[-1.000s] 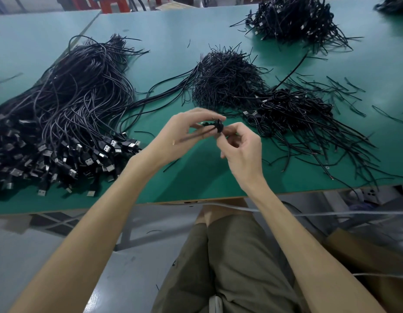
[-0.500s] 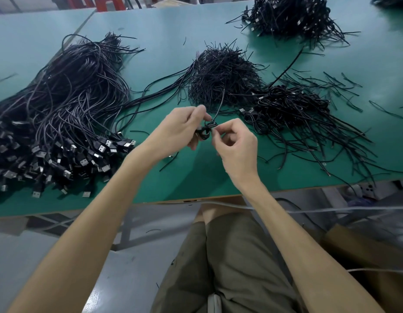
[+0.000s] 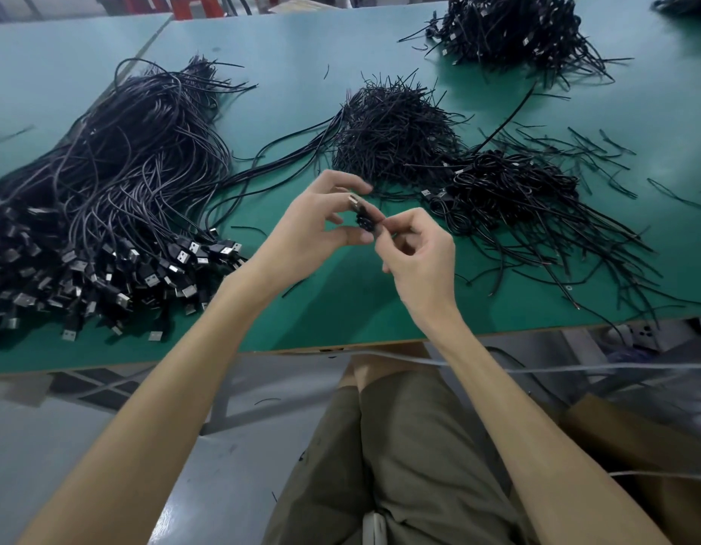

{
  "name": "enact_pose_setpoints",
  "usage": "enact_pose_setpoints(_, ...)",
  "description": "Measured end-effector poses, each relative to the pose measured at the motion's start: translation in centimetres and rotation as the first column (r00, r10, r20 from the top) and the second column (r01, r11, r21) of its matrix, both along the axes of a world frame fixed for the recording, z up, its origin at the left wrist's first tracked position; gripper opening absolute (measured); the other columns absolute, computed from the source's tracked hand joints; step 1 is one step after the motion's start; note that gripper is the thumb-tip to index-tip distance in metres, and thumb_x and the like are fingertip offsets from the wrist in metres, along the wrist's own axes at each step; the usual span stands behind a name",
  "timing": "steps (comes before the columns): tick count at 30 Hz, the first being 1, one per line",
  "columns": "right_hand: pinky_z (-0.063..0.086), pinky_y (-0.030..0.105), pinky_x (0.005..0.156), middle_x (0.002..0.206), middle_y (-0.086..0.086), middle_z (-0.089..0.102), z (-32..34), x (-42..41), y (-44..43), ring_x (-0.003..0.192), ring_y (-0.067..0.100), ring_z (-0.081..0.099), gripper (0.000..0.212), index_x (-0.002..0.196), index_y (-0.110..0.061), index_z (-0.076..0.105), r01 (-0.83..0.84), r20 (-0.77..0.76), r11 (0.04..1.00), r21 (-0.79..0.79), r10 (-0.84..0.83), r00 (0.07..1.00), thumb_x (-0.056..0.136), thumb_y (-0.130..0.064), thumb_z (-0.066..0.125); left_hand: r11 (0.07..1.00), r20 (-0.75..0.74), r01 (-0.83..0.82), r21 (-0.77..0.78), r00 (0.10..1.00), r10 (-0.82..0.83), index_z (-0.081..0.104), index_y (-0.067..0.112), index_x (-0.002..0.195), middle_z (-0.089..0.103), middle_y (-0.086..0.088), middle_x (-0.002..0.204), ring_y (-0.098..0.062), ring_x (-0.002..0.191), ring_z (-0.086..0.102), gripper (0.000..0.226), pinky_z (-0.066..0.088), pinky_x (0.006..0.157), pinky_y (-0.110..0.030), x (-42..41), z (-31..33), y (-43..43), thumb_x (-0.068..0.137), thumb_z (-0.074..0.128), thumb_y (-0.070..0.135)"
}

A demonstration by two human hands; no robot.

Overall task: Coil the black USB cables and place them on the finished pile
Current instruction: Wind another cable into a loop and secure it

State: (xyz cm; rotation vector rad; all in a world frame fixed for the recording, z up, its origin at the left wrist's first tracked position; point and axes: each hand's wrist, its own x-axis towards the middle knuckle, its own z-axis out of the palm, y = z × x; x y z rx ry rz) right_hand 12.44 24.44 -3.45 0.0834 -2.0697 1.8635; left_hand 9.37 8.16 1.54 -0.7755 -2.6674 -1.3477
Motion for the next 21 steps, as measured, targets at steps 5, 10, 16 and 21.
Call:
enact_pose_setpoints(5, 0.042, 0.033, 0.050, 0.057, 0.004, 0.060, 0.2, 0.0, 0.1, 0.048, 0.016, 0.053, 0.008, 0.085, -0.006, 0.062, 0.009, -0.013, 1.000, 0.011, -0.009, 1.000, 0.091, -0.006, 0.067, 0.999, -0.018, -0.019, -0.047, 1.000, 0.018, 0.063, 0.011, 0.100, 0.070, 0.012, 0.094, -0.012, 0.091, 0.065, 0.008, 0.049, 0.086, -0.025, 0.0, -0.4, 0.9, 0.096, 0.061, 0.004)
enact_pose_setpoints(10, 0.041, 0.032, 0.051, 0.064, 0.004, 0.061, 0.0, -0.2, -0.1, 0.052, 0.025, 0.052, 0.011, 0.082, -0.007, 0.061, 0.040, -0.025, 0.998, 0.054, -0.039, 0.999, 0.090, -0.005, 0.069, 0.960, -0.179, -0.170, -0.223, 0.975, 0.131, 0.053, 0.020, 0.099, 0.061, 0.013, 0.078, -0.019, 0.076, 0.054, 0.013, 0.048, 0.071, -0.043, 0.2, -0.6, 1.7, 0.106, 0.047, 0.028)
enact_pose_setpoints(16, 0.041, 0.027, 0.057, 0.082, 0.002, 0.062, -0.2, -0.3, -0.4, 0.057, 0.018, 0.052, 0.014, 0.078, -0.009, 0.060, 0.123, -0.102, 0.980, 0.159, -0.108, 0.989, 0.088, -0.005, 0.069, 0.977, 0.062, -0.205, -0.061, 0.976, 0.208, 0.052, 0.023, 0.108, 0.067, 0.010, 0.064, -0.013, 0.056, 0.060, 0.012, 0.046, 0.054, -0.022, 0.1, -0.1, 2.8, 0.107, 0.047, 0.033)
enact_pose_setpoints(21, 0.039, 0.022, 0.057, 0.083, -0.002, 0.059, -0.5, -0.4, -0.1, 0.057, 0.016, 0.052, 0.014, 0.077, -0.010, 0.058, 0.137, -0.133, 0.973, 0.184, -0.113, 0.985, 0.088, -0.007, 0.068, 0.997, 0.157, -0.073, 0.014, 0.985, 0.069, 0.059, 0.010, 0.125, 0.065, -0.004, 0.070, -0.022, 0.059, 0.062, 0.030, 0.052, 0.064, -0.029, 0.3, 0.9, 2.1, 0.111, 0.032, 0.012)
